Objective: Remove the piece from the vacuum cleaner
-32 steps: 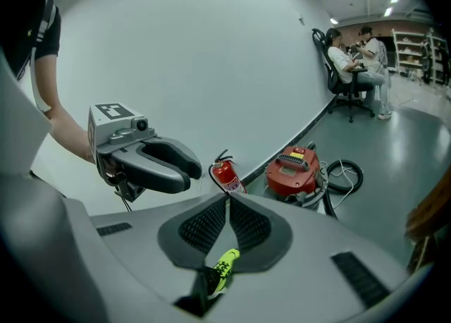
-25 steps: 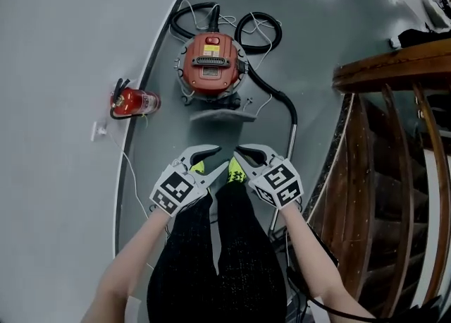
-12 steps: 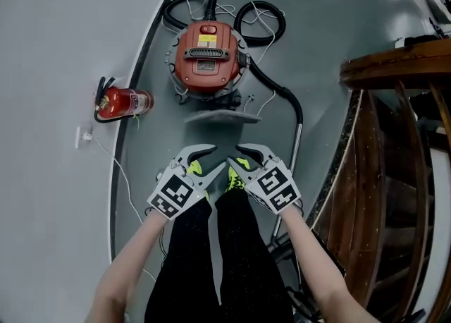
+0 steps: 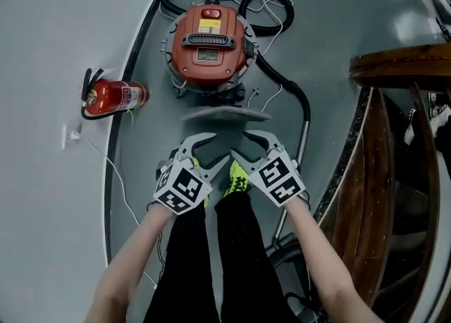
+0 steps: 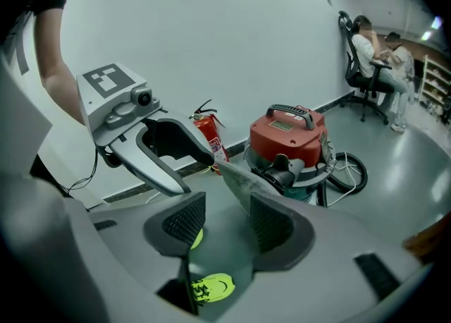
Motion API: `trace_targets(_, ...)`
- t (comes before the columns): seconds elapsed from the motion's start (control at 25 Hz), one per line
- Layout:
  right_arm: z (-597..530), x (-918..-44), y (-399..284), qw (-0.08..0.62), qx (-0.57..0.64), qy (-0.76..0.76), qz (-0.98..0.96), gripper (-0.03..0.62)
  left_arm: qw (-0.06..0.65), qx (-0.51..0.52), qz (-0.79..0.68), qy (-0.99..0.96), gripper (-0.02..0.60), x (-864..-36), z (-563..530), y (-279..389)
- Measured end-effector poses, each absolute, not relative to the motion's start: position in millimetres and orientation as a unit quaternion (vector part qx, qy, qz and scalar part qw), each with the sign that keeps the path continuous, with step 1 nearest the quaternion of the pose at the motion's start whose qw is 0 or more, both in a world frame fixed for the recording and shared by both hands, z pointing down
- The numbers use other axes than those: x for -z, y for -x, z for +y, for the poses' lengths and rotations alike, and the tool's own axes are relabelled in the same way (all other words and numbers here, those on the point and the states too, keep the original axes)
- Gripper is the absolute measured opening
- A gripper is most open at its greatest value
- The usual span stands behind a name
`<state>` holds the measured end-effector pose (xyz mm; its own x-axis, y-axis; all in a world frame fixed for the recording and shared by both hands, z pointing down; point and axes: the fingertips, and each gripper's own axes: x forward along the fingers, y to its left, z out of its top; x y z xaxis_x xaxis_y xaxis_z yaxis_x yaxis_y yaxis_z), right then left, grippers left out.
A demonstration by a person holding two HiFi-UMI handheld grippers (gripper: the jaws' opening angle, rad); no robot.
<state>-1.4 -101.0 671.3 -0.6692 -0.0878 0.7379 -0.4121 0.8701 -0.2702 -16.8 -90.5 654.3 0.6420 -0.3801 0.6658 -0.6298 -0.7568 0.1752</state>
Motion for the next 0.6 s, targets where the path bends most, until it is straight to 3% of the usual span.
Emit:
trace_targets(0.24, -121.0, -691.2, 3.8, 0.393, -0.190, -0.144, -0.888, 0.216, 0.174, -0.329, -0.296, -0.879, 0.227, -675.1, -113.4, 23.4)
trace_targets(0.6, -140.2, -716.8, 4.3, 0.412, -0.171, -0.143, -0.883, 0.244, 0.163, -0.343, -0.307, -0.873, 0.229, -700.0, -137.6, 32.5)
